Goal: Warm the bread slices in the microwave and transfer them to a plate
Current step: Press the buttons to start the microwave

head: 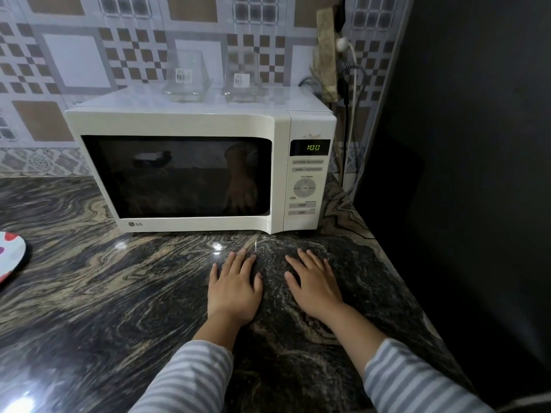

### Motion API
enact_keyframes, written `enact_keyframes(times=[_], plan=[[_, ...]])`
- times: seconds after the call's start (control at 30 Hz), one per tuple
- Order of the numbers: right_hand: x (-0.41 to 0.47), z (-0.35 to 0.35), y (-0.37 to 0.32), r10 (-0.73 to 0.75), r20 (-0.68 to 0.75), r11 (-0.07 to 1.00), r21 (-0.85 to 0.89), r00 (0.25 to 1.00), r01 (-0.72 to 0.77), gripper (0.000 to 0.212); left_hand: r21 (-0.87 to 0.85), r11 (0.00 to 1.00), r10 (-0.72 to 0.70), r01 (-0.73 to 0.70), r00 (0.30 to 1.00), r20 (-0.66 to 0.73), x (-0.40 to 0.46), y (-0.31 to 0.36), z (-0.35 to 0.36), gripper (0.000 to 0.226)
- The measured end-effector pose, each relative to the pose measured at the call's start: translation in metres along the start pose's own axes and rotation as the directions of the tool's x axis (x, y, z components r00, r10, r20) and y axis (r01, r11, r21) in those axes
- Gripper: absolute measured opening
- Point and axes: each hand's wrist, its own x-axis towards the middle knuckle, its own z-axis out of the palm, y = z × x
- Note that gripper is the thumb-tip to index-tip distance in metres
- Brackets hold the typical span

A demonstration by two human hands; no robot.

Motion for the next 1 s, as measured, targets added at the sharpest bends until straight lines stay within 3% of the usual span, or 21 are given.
enact_keyframes(times=[0.1, 0.3, 1.0], plan=[[0.009, -0.011, 0.001, 0.033, -0.088, 0.999, 0.003, 0.996, -0.033, 0.052, 0.003, 1.000, -0.002, 0.002, 1.000, -0.005, 0.000, 0.001, 0.000, 0.053], [0.033, -0.036, 0.007, 0.050, -0.294, 0.967, -0.225, 0.954, -0.121, 0.059, -0.004, 1.000, 0.000, 0.000, 1.000, -0.001, 0.000, 0.001, 0.000, 0.053], [0.052, -0.042, 0.000, 0.115, -0.233, 0.923, -0.333, 0.966, -0.190, 0.063, -0.013, 1.000, 0.003, -0.003, 1.000, 0.000, 0.004, 0.000, 0.003, 0.053]])
